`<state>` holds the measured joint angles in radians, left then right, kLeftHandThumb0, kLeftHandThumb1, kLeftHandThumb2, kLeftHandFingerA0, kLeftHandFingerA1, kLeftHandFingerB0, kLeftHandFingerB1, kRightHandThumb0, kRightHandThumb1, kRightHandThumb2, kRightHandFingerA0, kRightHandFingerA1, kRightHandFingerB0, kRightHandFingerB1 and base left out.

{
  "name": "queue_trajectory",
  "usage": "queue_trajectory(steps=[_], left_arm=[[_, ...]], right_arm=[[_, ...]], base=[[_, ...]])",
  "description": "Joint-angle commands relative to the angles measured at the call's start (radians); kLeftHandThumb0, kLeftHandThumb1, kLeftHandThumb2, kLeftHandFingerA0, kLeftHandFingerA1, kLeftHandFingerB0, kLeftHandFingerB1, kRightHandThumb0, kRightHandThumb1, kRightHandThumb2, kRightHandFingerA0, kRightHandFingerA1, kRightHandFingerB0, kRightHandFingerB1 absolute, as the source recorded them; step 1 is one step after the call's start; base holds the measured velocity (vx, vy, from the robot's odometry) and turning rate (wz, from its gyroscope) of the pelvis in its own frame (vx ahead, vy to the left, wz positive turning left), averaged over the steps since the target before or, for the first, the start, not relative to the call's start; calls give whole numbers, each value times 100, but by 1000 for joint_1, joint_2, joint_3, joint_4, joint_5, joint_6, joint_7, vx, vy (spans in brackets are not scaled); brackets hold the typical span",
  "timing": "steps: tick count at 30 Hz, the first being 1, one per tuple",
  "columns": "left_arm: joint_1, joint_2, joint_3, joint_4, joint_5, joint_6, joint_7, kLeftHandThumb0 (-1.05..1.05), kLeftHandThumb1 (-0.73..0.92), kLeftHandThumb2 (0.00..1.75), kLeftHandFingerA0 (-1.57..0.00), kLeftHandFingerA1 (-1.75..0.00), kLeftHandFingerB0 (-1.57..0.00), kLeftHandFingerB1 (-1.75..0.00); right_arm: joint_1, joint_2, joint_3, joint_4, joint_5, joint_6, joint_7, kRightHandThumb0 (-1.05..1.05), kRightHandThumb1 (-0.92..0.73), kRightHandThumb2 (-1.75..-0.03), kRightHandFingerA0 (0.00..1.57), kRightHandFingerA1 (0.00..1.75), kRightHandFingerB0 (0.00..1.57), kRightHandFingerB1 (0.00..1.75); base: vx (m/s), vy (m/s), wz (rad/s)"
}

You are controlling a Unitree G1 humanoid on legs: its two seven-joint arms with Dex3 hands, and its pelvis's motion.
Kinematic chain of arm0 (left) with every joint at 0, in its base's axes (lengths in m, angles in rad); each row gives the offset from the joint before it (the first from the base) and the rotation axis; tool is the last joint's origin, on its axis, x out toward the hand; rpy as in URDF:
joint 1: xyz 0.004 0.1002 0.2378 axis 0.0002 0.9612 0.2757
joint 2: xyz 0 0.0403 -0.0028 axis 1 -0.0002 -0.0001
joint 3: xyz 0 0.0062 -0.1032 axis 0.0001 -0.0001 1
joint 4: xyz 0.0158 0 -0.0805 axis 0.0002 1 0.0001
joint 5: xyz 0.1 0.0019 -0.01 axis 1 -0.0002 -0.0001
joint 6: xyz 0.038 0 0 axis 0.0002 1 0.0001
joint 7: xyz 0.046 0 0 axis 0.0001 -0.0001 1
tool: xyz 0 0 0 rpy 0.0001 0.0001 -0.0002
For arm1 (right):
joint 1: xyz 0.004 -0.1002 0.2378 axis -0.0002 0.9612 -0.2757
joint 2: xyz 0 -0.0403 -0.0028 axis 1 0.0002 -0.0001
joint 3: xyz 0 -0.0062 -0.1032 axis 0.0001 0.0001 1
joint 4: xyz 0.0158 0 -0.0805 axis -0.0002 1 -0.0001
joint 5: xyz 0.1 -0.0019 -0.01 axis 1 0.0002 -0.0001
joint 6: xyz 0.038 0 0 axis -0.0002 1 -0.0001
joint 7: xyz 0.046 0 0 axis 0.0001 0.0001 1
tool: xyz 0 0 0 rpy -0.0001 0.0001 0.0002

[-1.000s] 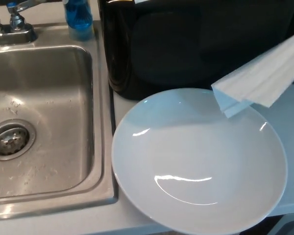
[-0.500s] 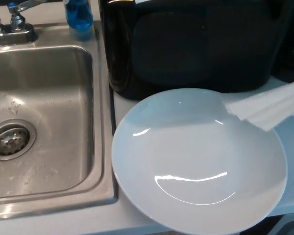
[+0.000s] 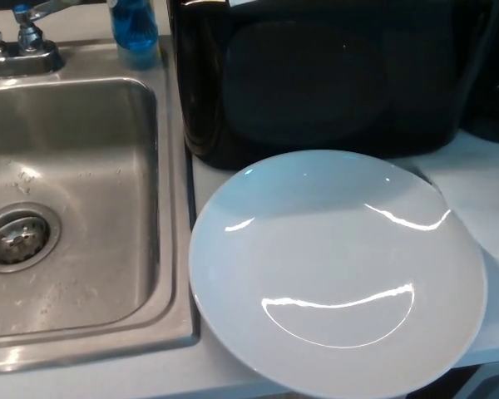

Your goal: Walk towards the tissue paper container and pull out a piece of tissue paper and use it to wipe the plate

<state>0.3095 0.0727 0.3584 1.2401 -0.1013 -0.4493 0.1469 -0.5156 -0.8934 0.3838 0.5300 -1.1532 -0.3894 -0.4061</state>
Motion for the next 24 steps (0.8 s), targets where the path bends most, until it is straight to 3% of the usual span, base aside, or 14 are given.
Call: queue_trajectory(steps=[1, 2, 3, 5, 9, 10, 12, 13, 16, 17, 19, 22, 23, 24], left_arm=[[9, 8, 2, 0, -6, -48, 1, -3, 52, 98, -98, -96, -93, -69], [9, 8, 2, 0, -6, -47, 1, -3, 52, 98, -98, -96, -93, -69], [4, 7, 2, 6, -6, -46, 0, -1, 53, 95, -103, -97, -94, -69], [-3, 7, 1, 16, -3, -48, 0, -1, 51, 99, -104, -97, -95, -69], [-2, 7, 4, 13, -6, -48, 0, -4, 55, 96, -104, -97, -93, -70], [4, 7, 5, 7, -7, -50, 0, -2, 51, 101, -98, -97, -91, -70], [12, 11, 8, -4, -11, -52, 0, -2, 51, 101, -98, -97, -91, -70], [15, 11, 7, -5, -9, -53, 1, 0, 52, 99, -97, -98, -92, -70], [18, 12, 6, -6, -6, -54, 1, 0, 52, 99, -97, -98, -92, -70], [20, 11, 2, -7, -2, -56, 3, -2, 50, 99, -98, -97, -91, -69], [23, 8, -7, -7, 8, -59, 9, -2, 48, 102, -98, -98, -91, -69], [25, 4, -5, -10, 4, -59, 5, -1, 48, 103, -99, -98, -92, -70], [21, 2, -2, -8, 0, -54, 5, -4, 56, 89, -99, -97, -91, -70], [20, 1, 0, -8, -1, -52, 5, -4, 56, 89, -99, -97, -91, -70]], right_arm=[[11, 8, 20, -13, -23, 61, -9, -30, -61, -66, 92, 163, 94, 69], [11, 7, 21, -14, -22, 63, -9, -30, -61, -66, 92, 163, 94, 69], [25, 9, 30, -50, -13, 66, 64, -34, -68, -67, 89, 163, 80, 54], [56, 12, 40, -115, 9, 75, 190, -31, -69, -66, 92, 156, 80, 51], [78, 6, 39, -141, 20, 87, 220, -31, -70, -66, 93, 159, 80, 51], [98, 2, 29, -165, 40, 110, 282, -37, -69, -61, 73, 118, 52, 41], [126, 1, 17, -200, 68, 145, 376, -37, -69, -61, 73, 118, 52, 41], [133, 3, 3, -221, 100, 161, 432, -63, -50, -84, 26, 54, 17, 42], [145, 6, -20, -259, 147, 186, 523, -63, -50, -84, 26, 54, 17, 42], [153, 2, -38, -301, 180, 197, 568, -87, -51, -86, 0, 0, 5, 6], [161, -2, -72, -381, 260, 226, 674, -81, -40, -76, 0, 0, 1, 9], [168, -4, -94, -425, 315, 249, 744, -87, -49, -85, 0, 10, 0, 0], [158, -18, -125, -511, 409, 311, 876, -88, -49, -56, 0, 0, 0, 0], [154, -22, -140, -549, 448, 338, 935, -88, -49, -56, 0, 0, 0, 0]], base=[[0, 0, 0], [0, 0, 0], [0, 0, 0], [0, 0, 0], [0, 0, 0], [0, 0, 0], [0, 0, 0], [0, 0, 0], [0, 0, 0], [0, 0, 0], [0, 0, 0], [0, 0, 0], [0, 0, 0], [0, 0, 0]])
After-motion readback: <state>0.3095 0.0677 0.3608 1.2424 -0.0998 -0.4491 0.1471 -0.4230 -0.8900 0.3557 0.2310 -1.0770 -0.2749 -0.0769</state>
